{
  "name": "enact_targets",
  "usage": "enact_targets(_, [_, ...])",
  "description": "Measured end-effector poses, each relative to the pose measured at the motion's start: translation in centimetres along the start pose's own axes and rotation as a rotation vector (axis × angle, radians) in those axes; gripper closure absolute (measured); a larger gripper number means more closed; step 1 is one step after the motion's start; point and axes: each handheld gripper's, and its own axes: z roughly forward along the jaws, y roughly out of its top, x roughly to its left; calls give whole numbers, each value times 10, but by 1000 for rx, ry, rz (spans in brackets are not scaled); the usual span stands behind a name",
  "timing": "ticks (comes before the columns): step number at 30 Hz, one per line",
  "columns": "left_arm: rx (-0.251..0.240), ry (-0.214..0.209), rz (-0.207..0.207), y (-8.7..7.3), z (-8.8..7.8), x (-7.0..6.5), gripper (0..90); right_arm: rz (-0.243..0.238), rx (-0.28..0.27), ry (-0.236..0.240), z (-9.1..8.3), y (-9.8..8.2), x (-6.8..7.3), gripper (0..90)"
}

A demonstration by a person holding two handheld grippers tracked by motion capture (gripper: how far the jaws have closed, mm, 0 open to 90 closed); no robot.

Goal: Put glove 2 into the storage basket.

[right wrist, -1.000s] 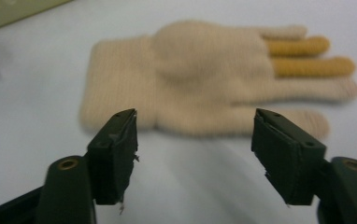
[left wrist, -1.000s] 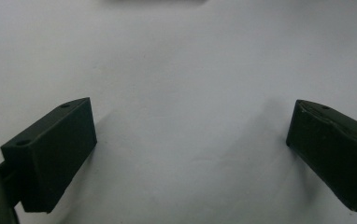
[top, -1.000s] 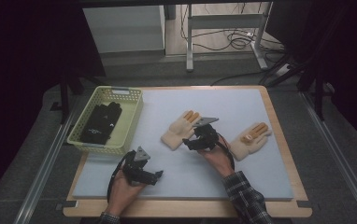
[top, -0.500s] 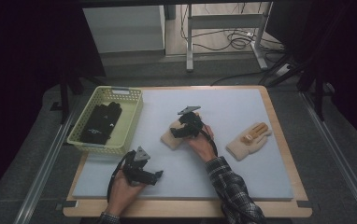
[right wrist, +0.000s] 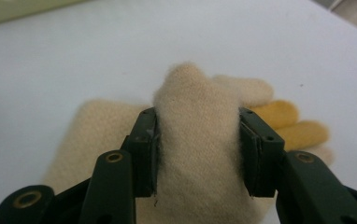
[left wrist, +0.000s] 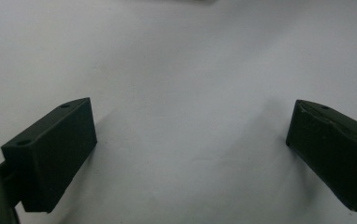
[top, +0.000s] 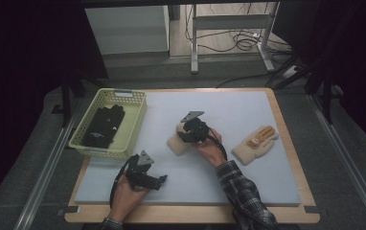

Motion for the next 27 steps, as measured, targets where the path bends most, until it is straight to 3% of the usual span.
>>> enact_targets(3, [1, 1, 1, 0, 0, 0, 19, -41, -19, 54, -24, -1, 4, 532])
enact_targets(4, [1, 1, 1, 0, 0, 0, 18, -41, -19, 54, -24, -1, 4, 532])
enact_targets(6, [-1, 1, 1, 0, 0, 0, 19, -87, -24, 102, -48, -5, 11, 525])
enact_targets(11, [-1, 1, 1, 0, 0, 0, 19, -107, 0, 216, -75, -20, 18, 493])
enact_targets(13, [-4, 2, -2, 0, 0, 0, 20, -98, 46, 246, -73, -31, 20, 429])
enact_targets(15, [-3, 2, -2, 0, 0, 0, 20, -97, 63, 229, -69, -44, 20, 350])
enact_targets(17, [-3, 2, -1, 0, 0, 0, 20, -59, 41, 236, -70, -51, 17, 285])
enact_targets(20, [-4, 2, -2, 0, 0, 0, 20, 3, -14, 247, -76, -51, 18, 265])
enact_targets(21, [-5, 3, -3, 0, 0, 0, 20, 6, -18, 253, -77, -49, 21, 284])
enact_targets(24, [-5, 3, -3, 0, 0, 0, 20, -14, 15, 257, -73, -45, 41, 552])
enact_targets(27, [-7, 2, -6, 0, 0, -1, 21, -41, 26, 261, -61, -43, 60, 719])
